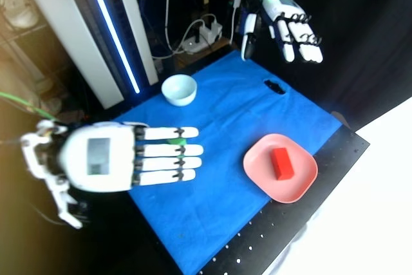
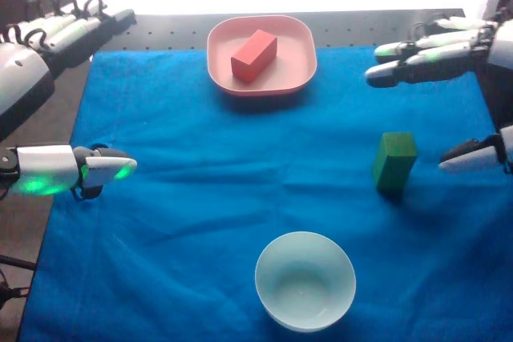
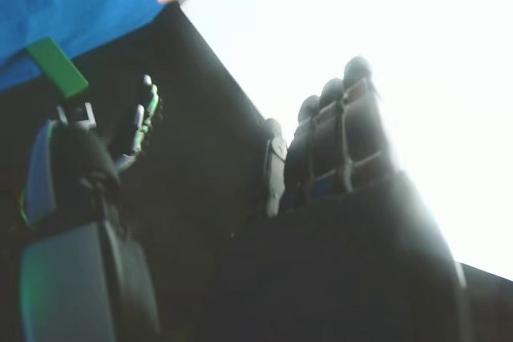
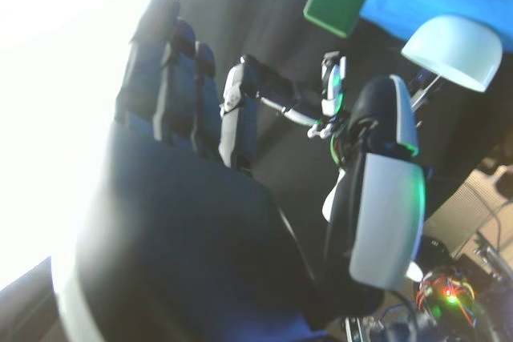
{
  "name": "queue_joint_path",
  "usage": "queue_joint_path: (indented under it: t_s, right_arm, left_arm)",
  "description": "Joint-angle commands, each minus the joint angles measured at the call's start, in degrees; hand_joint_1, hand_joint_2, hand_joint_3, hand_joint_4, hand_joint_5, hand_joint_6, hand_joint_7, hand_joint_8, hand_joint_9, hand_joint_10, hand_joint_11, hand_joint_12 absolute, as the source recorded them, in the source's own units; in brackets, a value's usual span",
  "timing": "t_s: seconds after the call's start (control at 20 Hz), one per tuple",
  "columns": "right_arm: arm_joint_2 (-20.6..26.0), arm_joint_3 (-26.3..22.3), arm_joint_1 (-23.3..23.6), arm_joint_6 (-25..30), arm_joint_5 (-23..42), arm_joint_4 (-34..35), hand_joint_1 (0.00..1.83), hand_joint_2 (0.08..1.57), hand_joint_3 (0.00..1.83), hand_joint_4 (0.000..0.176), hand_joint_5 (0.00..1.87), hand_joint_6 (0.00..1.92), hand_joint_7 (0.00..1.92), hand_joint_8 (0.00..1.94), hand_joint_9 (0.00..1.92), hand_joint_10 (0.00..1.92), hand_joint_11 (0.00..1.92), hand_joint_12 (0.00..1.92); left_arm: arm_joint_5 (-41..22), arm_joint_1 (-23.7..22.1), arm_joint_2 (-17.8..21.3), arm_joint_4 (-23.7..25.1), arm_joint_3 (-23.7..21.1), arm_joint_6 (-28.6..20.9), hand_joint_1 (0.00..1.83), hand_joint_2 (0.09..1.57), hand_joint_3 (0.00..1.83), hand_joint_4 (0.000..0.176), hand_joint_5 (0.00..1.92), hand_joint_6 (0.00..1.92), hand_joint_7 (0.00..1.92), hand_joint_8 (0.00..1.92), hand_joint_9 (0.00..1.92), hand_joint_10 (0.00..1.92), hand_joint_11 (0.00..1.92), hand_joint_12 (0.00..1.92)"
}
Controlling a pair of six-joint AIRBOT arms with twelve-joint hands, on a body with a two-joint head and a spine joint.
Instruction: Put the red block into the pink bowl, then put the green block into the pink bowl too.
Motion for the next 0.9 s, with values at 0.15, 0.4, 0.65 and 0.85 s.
queue_joint_path:
  t_s: [0.15, 0.4, 0.65, 0.85]
  right_arm:
    - [-1.3, 0.6, 4.6, 0.5, 1.5, -2.8, 1.11, 0.93, 0.00, 0.080, 0.56, 0.00, 0.31, 0.00, 0.44, 0.01, 0.14, 1.08]
    - [-2.2, 1.2, 6.9, 0.5, 1.0, -5.3, 1.10, 0.96, 0.00, 0.047, 0.68, 0.02, 0.40, 0.01, 0.52, 0.02, 0.23, 1.06]
    - [-3.0, 1.3, 7.4, 0.8, 0.4, -6.9, 1.19, 0.96, 0.00, 0.000, 0.76, 0.01, 0.54, 0.02, 0.71, 0.05, 0.44, 1.05]
    - [-3.7, 1.3, 7.4, 1.7, -0.1, -8.2, 1.13, 0.95, 0.00, 0.039, 0.68, 0.00, 0.52, 0.00, 0.66, 0.01, 0.27, 1.15]
  left_arm:
    - [-7.9, 0.3, 0.2, -0.2, -0.1, 0.0, 0.81, 0.91, 0.00, 0.120, 0.06, 0.00, 0.02, 0.00, 0.00, 0.00, 0.00, 0.35]
    - [-8.2, 0.3, 0.2, -0.3, -0.2, 0.0, 0.84, 0.90, 0.00, 0.158, 0.05, 0.00, 0.03, 0.00, 0.00, 0.00, 0.00, 0.15]
    - [-8.6, 0.3, 0.2, -0.4, -0.2, 0.0, 0.85, 0.92, 0.00, 0.168, 0.03, 0.00, 0.05, 0.00, 0.00, 0.00, 0.00, 0.02]
    - [-8.8, 0.3, 0.2, -0.4, -0.3, 0.0, 0.82, 0.93, 0.01, 0.152, 0.03, 0.00, 0.04, 0.00, 0.00, 0.00, 0.02, 0.01]
